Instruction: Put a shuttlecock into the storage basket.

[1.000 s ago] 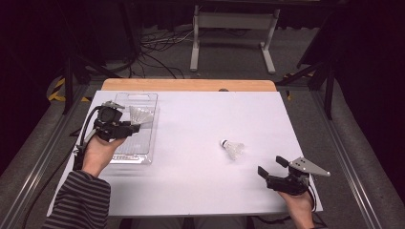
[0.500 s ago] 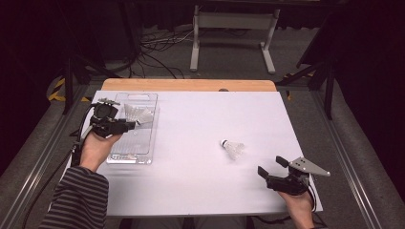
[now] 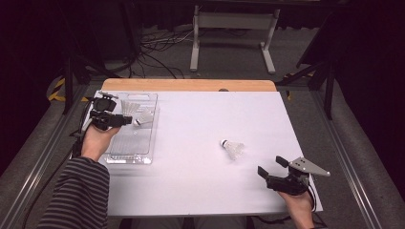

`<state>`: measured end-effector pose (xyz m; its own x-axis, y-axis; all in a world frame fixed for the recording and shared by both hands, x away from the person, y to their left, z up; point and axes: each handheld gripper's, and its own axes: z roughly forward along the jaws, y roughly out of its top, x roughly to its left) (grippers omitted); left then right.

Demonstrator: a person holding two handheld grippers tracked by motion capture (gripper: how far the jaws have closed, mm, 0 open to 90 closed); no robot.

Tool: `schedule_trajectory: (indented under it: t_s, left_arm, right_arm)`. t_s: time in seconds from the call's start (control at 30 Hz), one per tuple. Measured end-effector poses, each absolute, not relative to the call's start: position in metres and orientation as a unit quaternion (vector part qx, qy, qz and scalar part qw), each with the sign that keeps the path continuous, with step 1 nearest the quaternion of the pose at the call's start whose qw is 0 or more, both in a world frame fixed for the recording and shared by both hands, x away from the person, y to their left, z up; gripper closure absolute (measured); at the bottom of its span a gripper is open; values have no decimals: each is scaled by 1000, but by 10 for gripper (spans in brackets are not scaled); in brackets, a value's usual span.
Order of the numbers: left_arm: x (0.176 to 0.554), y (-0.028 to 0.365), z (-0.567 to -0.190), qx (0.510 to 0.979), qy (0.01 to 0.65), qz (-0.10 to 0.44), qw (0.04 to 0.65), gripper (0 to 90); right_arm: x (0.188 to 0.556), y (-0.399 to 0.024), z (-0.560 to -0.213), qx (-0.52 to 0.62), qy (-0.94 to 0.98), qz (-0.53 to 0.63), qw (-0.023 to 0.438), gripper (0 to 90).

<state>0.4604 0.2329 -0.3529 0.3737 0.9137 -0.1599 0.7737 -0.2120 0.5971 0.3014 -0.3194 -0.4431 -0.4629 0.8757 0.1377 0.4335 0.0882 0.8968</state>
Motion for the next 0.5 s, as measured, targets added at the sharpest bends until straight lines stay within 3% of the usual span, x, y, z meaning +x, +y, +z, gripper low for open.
schedule_trajectory:
  t_s: [0.5]
  left_arm:
    - [485, 227, -359, 769, 563, 118, 279, 652]
  right_arm:
    - [302, -320, -443, 465, 704, 488, 226, 114]
